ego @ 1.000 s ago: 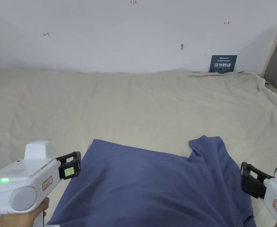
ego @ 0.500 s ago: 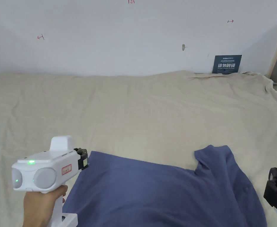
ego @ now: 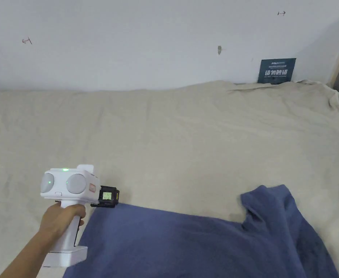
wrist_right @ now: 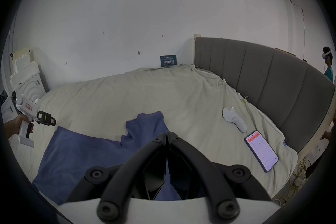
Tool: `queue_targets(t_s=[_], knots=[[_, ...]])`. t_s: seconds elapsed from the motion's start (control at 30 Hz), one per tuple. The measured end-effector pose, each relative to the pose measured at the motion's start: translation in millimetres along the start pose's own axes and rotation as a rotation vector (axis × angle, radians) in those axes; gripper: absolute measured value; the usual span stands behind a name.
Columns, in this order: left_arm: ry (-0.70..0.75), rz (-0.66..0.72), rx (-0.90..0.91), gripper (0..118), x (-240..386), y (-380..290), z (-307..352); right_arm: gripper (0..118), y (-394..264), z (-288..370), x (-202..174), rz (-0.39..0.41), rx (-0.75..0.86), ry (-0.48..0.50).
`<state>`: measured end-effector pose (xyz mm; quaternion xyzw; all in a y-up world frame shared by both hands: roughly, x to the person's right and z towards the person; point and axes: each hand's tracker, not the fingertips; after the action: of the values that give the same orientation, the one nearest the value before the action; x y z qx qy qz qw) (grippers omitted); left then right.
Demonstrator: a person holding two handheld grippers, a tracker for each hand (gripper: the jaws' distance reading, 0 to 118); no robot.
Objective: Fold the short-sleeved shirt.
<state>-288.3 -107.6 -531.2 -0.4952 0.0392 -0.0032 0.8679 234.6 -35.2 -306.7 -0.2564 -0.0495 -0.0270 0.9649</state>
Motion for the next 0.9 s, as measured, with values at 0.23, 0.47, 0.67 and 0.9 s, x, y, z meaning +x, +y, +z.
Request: queue_targets(t_s=[0.23,0.47,0.67,0.9], knots=[[-0.003,-0.008,-0.077,71,7,2,-43,0,-7,-7,4,-0.001,-0.041,-0.026],[-0.054,0.009,-0.049,3,20,-9,-33,0,-7,-12,10,-0.001,-0.077,-0.025],[-0.107,-0.020,0.076,0,30,-20,21,0,6,-43,26,-0.041,-0.124,0.017],[-0.136,-0.047,0.183,0,21,-36,88,49,11,-121,40,-0.057,-0.308,0.057]])
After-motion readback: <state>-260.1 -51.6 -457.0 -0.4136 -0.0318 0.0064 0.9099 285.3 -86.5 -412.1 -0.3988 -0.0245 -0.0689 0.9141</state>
